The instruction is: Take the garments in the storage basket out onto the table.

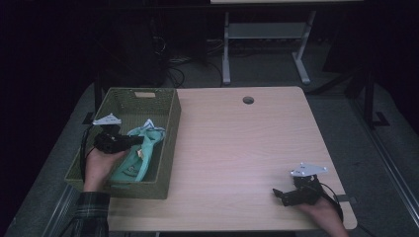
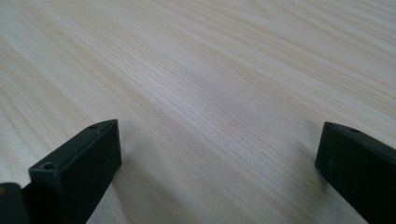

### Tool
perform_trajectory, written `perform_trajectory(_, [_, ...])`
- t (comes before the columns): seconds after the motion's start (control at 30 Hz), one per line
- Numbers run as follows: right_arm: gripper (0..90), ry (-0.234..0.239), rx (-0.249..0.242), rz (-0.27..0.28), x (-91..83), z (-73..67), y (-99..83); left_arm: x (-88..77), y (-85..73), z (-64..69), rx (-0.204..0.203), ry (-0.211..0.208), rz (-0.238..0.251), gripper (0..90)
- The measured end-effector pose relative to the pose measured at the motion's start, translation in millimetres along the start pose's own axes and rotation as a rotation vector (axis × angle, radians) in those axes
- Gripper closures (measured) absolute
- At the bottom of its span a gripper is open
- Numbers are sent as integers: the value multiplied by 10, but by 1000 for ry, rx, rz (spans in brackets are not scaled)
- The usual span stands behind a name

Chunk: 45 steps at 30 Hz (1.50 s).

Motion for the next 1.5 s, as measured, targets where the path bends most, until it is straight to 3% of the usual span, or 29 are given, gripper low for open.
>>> perform_trajectory(0.77, [0,-1,0,1,0,2,0,-127,417,71,9,-27,100,837])
perform_trajectory(1.23, [0,-4,2,1,2,1,1,-235,737,204,25,-77,161,836])
perform_trajectory(1.5, [0,-6,2,1,3,1,2,-274,924,315,53,-101,185,836])
Point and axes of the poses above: each handheld gripper's, and its own axes: x roughly forward along the jaws, y roughly out of its top, z roughly to its right, the point moved 2 cm from there along x, roughly forward along the jaws, and after that the axes turned 15 degrees about z, right-handed, at the moved point
